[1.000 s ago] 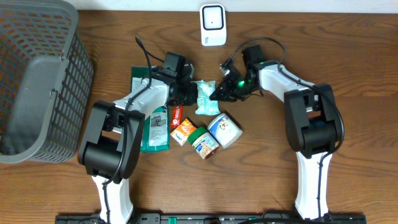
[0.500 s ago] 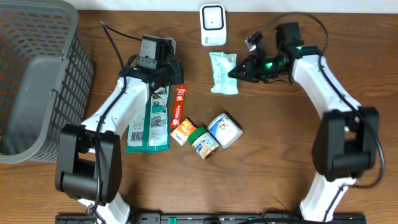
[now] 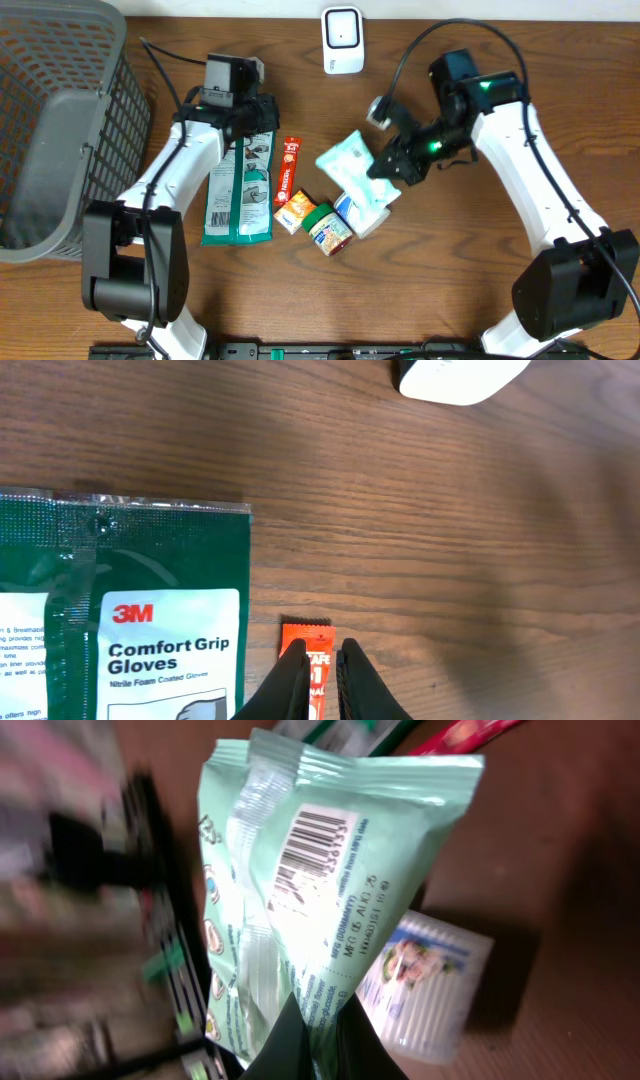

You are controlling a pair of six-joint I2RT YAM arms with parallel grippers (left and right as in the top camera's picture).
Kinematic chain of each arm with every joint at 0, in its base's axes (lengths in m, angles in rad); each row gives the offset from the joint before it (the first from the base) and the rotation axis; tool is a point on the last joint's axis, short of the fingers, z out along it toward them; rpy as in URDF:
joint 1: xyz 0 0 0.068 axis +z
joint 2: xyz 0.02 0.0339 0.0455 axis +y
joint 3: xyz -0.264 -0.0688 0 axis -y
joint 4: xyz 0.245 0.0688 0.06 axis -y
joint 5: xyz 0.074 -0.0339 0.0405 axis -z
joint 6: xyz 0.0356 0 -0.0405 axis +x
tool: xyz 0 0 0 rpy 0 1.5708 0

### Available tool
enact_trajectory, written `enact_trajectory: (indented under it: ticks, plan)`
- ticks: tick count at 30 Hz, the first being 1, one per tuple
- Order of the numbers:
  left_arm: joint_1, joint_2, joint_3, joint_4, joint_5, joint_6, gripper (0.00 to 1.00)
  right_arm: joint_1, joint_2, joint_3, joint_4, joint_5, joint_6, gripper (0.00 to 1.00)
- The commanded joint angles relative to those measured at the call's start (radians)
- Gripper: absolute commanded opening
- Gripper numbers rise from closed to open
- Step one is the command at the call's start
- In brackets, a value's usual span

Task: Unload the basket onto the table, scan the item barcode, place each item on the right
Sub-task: 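Open the right gripper off the wipes pack and pull the right arm back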

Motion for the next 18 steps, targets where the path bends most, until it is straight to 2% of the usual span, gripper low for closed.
enact_trajectory:
  ticks: [1, 5, 8, 13, 15, 18]
  plan:
    - [0.031, -0.003, 0.02, -0.003, 0.096, 0.01, 0.12, 0.031, -0.021, 0.012, -0.021, 0.082, -0.219, 0.01]
    - [0.05, -0.003, 0.02, -0.023, 0.148, 0.01, 0.12, 0.06, -0.021, 0.012, -0.019, 0.126, -0.25, 0.01]
    - [0.049, -0.002, 0.019, -0.034, 0.294, 0.01, 0.17, 0.065, -0.021, 0.012, 0.013, 0.132, -0.19, 0.01]
    - [0.05, -0.001, 0.019, -0.019, 0.692, 0.01, 0.43, 0.035, -0.021, 0.012, 0.174, 0.129, 0.201, 0.01]
    - [0.053, -0.001, 0.019, 0.003, 0.829, 0.01, 0.47, 0.006, -0.021, 0.012, 0.221, 0.118, 0.36, 0.01]
    - [0.053, -0.001, 0.019, 0.0, 0.884, 0.01, 0.49, -0.035, -0.021, 0.012, 0.273, -0.02, 0.535, 0.01]
